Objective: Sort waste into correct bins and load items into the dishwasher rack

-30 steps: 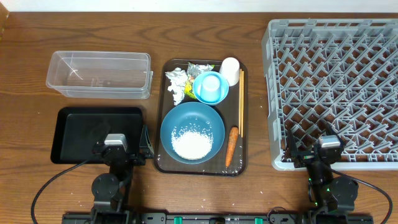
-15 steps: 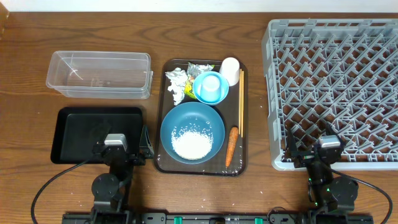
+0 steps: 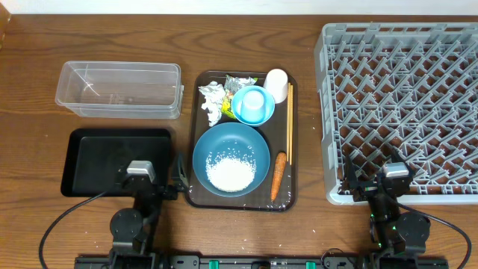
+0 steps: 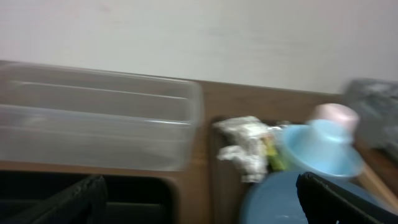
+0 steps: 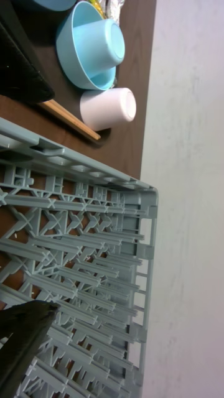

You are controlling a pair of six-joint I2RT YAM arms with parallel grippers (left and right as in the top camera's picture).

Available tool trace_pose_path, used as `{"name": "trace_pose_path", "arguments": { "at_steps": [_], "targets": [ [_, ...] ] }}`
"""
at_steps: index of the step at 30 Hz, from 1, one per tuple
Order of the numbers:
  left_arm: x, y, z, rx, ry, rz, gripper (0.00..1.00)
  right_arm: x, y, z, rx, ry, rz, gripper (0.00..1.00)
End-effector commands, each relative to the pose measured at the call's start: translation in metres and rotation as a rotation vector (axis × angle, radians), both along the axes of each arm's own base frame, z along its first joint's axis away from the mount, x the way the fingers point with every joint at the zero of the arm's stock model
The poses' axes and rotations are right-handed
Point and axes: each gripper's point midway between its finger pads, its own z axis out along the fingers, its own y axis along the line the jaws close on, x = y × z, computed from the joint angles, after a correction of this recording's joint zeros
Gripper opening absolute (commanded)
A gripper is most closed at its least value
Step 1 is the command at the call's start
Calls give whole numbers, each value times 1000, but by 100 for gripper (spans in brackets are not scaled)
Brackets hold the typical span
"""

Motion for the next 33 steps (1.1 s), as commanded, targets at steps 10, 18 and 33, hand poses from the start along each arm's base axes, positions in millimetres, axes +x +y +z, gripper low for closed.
{"name": "trace_pose_path", "arguments": {
  "at_steps": [10, 18, 33],
  "targets": [
    [-38, -83, 41, -371, -19, -531, 100, 0, -4, -2, -5, 9, -18, 99],
    [-51, -88, 80, -347, -56, -585, 100, 0, -4, -2, -5, 9, -18, 99],
    [-28, -78, 92, -151, 714, -471, 100, 0, -4, -2, -5, 9, -18, 99]
  ]
}}
